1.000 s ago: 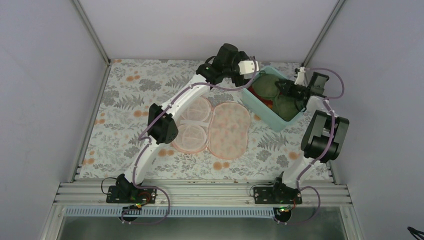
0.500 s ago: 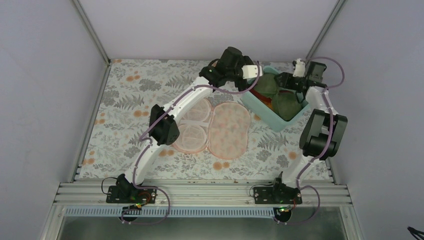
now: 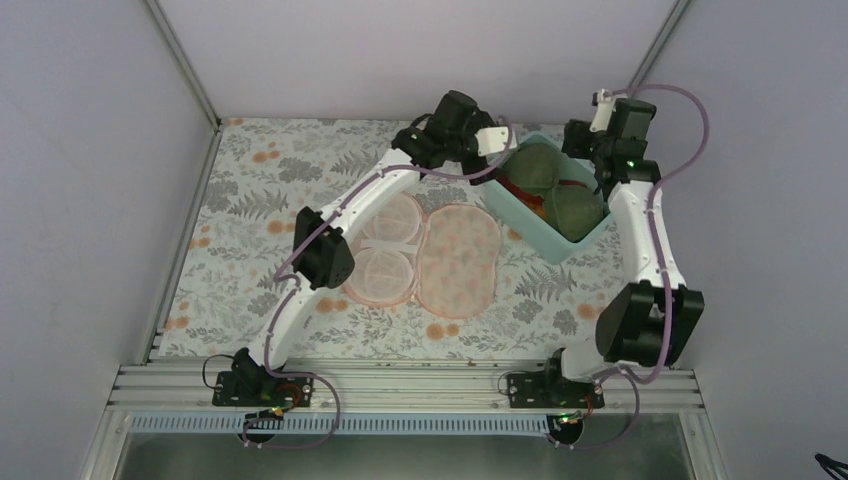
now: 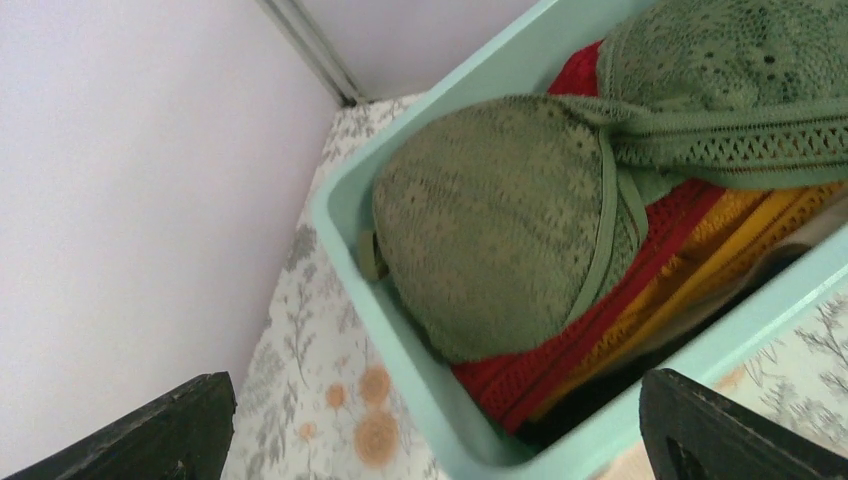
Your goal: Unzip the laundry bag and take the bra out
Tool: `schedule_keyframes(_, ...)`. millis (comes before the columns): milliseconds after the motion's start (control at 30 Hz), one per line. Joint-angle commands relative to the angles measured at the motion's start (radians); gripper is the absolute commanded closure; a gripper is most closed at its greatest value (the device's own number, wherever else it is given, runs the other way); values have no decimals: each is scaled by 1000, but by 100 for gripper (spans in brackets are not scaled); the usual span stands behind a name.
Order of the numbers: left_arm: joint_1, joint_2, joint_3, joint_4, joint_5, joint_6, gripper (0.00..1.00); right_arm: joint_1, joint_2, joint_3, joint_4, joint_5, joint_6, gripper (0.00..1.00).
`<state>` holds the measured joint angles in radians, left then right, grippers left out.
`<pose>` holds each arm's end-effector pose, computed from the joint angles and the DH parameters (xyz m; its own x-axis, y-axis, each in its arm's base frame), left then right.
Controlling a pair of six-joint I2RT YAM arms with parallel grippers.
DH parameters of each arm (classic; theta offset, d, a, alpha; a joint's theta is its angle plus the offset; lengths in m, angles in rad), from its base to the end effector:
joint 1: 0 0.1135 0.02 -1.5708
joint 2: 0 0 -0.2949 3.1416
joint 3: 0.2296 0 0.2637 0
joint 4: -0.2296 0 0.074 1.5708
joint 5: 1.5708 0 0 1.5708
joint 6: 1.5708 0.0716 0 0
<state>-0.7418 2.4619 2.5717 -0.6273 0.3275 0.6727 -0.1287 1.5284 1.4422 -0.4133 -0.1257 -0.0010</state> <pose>0.4425 -0.4367 0.3165 0.2418 0.5787 -0.7789 0.8888 0.1900 0.4170 0.3937 -0.0419 0.3764 -0.4750 0.0605 -0.8779 0.0177 0.9981 0.0592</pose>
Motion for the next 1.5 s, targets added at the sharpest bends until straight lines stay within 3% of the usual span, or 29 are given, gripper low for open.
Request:
schedule_keyframes(0,69,-138,-61,-68,35,-109,0,18,-82,-92,-73,150,119,47)
schedule_keyframes(67,110,-193,-136,-72,43,-154,0,22,-124,-161,-74,143,146,64)
schedule_keyframes(233,222,-403,-473,19,36,-242,0,26,-180,-270,-111,149,185,66)
schedule_keyframes(433,367,-627,-907,135,5,-358,0,-15,-184,-427,-27,95,217,55)
schedule_keyframes(633,512,-779,-1268,278,20,-566,0,-16,-160,-317,-78,183,185,45)
schedule_keyframes(767,530,-828,-1452,358,27,-638,0,76,-198,-202,-139,368,171,20)
schedule_keyframes(867,537,-839,-1531,404,57,-719,0,215,-220,-152,-187,478,157,5)
schedule_keyframes(933,546,-840,-1574,426,68,-768,0,338,-227,-147,-224,502,163,3)
schedule_keyframes(1000,555,-840,-1606,449,92,-801,4,466,-230,-175,-254,480,196,8)
schedule_keyframes(1100,557,-849,-1651,480,170,-836,13,605,-204,-242,-312,417,314,24)
schedule_keyframes(1200,557,-855,-1687,504,225,-877,19,680,-198,-341,-311,311,418,34)
schedule_keyframes(1333,558,-845,-1731,542,232,-925,20,710,-229,-505,-236,243,509,39)
schedule_keyframes(1400,557,-838,-1744,552,225,-942,20,710,-235,-568,-207,254,537,37)
schedule_keyframes(1433,557,-835,-1750,556,220,-947,20,709,-235,-603,-181,264,545,28)
schedule_keyframes(1467,557,-833,-1756,560,215,-951,20,702,-233,-635,-150,272,550,25)
